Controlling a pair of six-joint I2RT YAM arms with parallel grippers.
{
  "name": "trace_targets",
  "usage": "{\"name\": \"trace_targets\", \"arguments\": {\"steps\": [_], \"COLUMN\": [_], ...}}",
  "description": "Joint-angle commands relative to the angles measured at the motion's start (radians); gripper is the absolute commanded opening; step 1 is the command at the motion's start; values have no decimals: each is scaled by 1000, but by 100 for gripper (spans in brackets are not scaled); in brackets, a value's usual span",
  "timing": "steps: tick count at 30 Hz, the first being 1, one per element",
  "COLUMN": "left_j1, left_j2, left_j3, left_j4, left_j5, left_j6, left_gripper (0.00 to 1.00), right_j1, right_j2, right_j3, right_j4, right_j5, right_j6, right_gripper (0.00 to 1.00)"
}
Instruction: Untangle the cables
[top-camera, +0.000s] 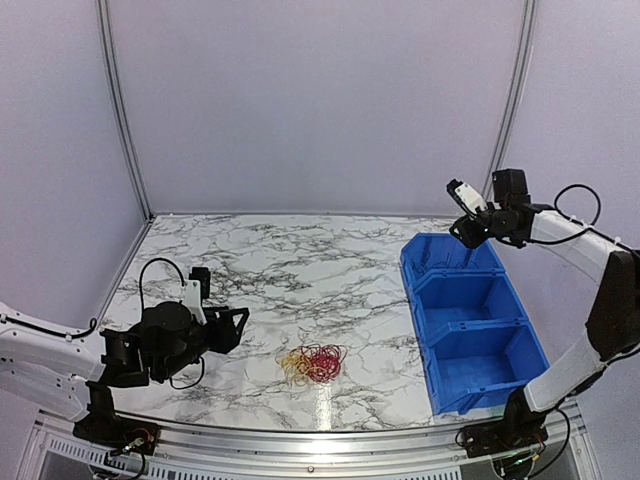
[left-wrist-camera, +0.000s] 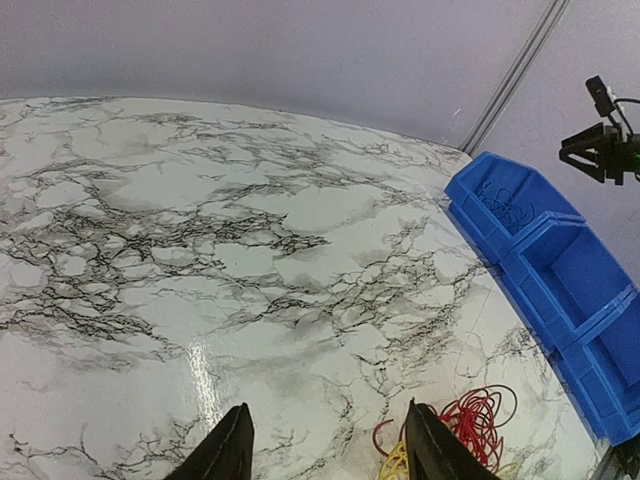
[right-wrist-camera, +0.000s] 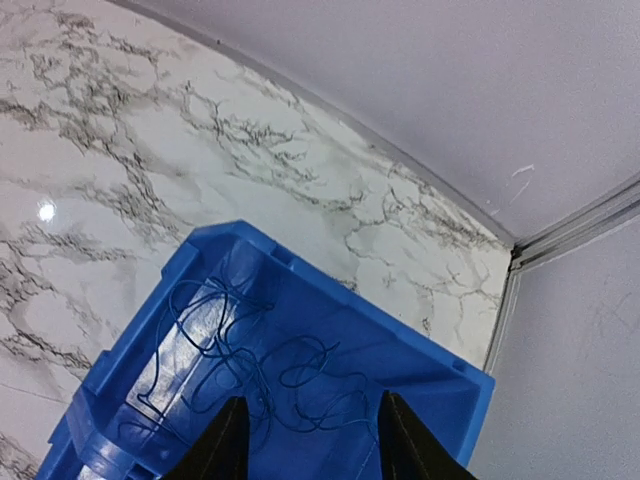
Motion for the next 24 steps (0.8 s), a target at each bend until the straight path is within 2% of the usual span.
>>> {"name": "trace_targets", "arguments": {"steps": [1,5,8,13,16,18,20,24], "left_j1": [3,3,3,3,3,3,3,3], "left_j2": [39,99,165,279,328,355,375,382], "left_j3": [-1,26,60,138,173,194,206,202], "left_j4": [30,35,32,33,33,32,32,30], "left_j5": [-9,15,51,167,249,280,287,231], "left_j6": [0,11,24,52,65,65,59,20], "left_gripper": [54,56,57,58,58,59,59,61], "right_j1": [8,57,121,274,405,478,535,627], "right_j2": [-89,-134,-167,-173,-118,-72,-18,106], "right_j3": [62,33,-7,-27,-9,-22,-41,-27], "right_j4": [-31,-43,-61,-146,-229,-253,-274,-336], "right_j5": [-72,-110,-244,-469,-484,-474,-496,-577], "right_j6": [49,33,-9,-66,-102,-114,-126,-121], "right_gripper": [45,43,40,38,39,43,54,64]}}
